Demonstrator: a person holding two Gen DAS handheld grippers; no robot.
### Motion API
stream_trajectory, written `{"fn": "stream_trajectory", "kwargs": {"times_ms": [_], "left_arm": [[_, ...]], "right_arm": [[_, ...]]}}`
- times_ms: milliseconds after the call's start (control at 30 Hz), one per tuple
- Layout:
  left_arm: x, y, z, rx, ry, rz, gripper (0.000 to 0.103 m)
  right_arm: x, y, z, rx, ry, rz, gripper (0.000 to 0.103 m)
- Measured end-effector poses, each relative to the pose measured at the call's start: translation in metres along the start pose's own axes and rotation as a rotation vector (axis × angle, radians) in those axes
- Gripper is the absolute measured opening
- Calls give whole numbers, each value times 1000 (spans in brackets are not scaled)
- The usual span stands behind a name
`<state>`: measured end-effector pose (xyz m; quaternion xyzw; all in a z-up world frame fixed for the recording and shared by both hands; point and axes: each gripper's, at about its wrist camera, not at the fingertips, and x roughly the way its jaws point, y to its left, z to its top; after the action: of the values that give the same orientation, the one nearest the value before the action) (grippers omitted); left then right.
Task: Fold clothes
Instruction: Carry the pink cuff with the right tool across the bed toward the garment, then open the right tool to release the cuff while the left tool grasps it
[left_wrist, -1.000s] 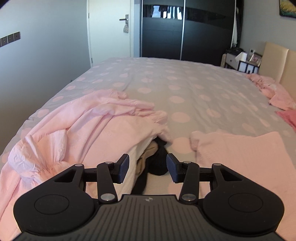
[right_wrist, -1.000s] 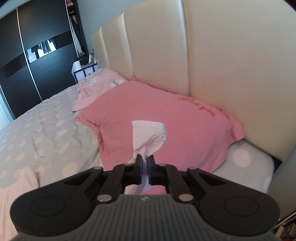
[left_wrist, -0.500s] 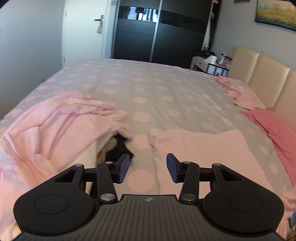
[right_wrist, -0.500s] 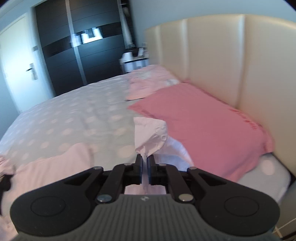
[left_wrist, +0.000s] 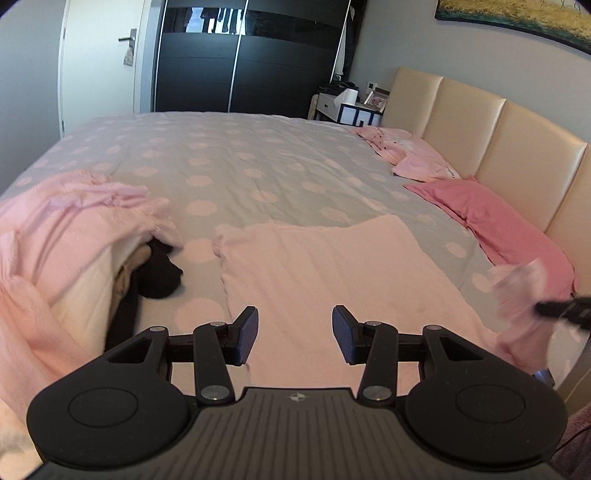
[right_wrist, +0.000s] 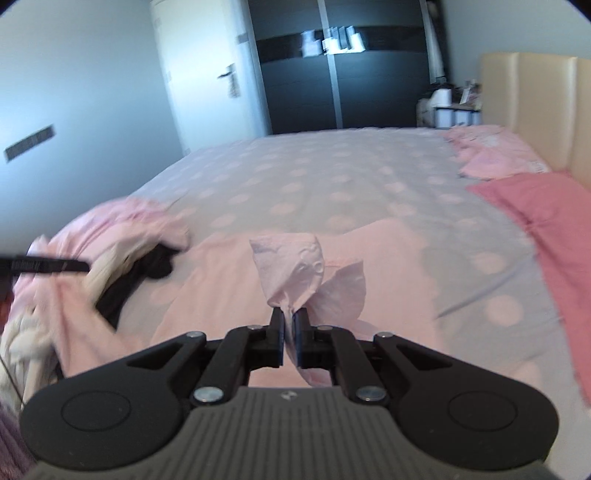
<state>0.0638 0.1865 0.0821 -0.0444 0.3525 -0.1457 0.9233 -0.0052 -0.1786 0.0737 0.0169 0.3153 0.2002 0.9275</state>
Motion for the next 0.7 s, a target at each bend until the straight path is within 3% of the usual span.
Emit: {"fn": "stream_trajectory", "kwargs": {"times_ms": [200, 333, 433, 500, 600, 700], "left_arm": [[14, -11, -35, 10, 88, -45, 42], [25, -20, -56, 2, 141, -77, 42], [34, -24, -68, -23, 181, -102, 44], [40, -31, -75, -25, 204, -118, 44], [47, -46, -81, -9, 225, -141, 45], [54, -68, -86, 3, 237, -190, 48]], "right_arm": [[65, 66, -62, -99, 106, 60, 7], [87, 91, -102, -221, 160, 85, 9], [92, 92, -119, -256, 204, 121, 17], [92, 88, -123, -246, 231, 148, 29], [86, 84, -124, -254, 249, 171, 40], [70, 79, -127, -292, 266, 158, 42]]}}
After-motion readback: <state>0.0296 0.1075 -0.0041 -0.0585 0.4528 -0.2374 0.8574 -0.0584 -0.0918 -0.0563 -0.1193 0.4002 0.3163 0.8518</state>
